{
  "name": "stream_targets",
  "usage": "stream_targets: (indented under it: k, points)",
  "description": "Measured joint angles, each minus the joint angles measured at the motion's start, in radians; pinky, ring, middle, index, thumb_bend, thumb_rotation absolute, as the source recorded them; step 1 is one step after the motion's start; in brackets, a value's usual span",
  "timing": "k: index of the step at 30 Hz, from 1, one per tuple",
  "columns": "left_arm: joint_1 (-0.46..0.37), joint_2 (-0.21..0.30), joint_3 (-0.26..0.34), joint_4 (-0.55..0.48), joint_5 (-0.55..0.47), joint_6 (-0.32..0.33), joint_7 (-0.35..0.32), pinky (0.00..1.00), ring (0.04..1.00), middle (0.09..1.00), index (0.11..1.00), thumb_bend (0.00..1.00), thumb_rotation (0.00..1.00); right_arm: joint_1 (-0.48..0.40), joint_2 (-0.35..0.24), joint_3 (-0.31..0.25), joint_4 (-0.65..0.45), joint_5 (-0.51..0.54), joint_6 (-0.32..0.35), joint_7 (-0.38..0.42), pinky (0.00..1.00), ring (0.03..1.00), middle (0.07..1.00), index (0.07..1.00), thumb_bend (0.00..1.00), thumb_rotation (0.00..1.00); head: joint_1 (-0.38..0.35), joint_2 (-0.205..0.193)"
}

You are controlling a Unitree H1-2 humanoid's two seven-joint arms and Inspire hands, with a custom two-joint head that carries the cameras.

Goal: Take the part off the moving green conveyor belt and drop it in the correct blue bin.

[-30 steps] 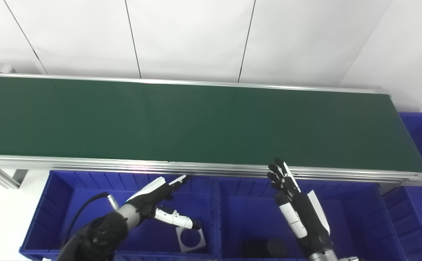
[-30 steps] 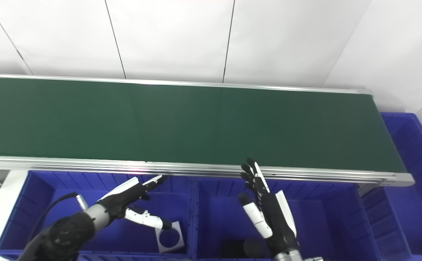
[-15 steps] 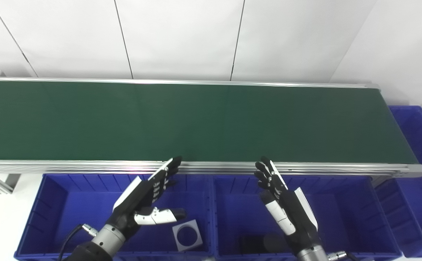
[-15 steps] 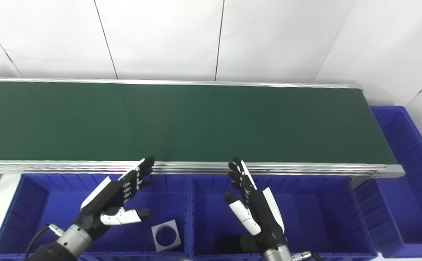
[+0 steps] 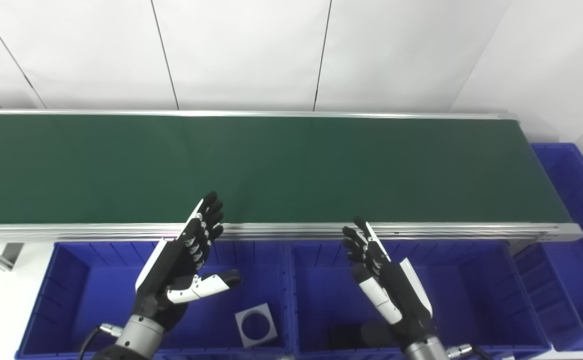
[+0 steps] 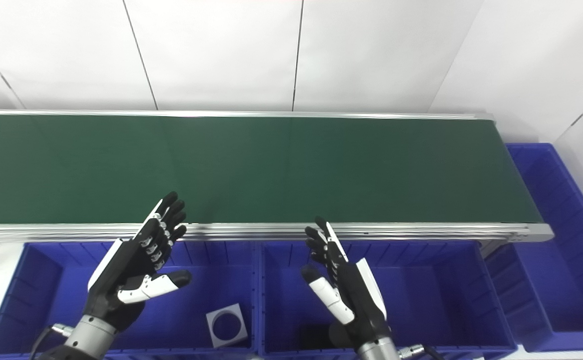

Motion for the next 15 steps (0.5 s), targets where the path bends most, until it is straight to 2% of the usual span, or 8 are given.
stream_targets:
  k: [5, 15]
  points:
    - [-0.002, 0.006, -0.007, 0.000, 0.000, 0.010, 0.005, 1.00, 1.000, 1.000, 0.991, 0.82, 0.30, -0.007, 0.000, 0.004, 0.000, -0.001, 0.000, 0.000, 0.84, 0.897, 0.922, 1.000, 0.71, 0.86, -0.003, 0.002]
    - [-0.018, 0.035, -0.021, 0.003, 0.008, 0.014, 0.006, 1.00, 1.000, 1.000, 0.992, 0.81, 0.34, -0.021, -0.001, 0.011, 0.001, -0.040, 0.000, -0.003, 0.85, 0.892, 0.919, 1.000, 0.71, 0.87, -0.003, -0.003]
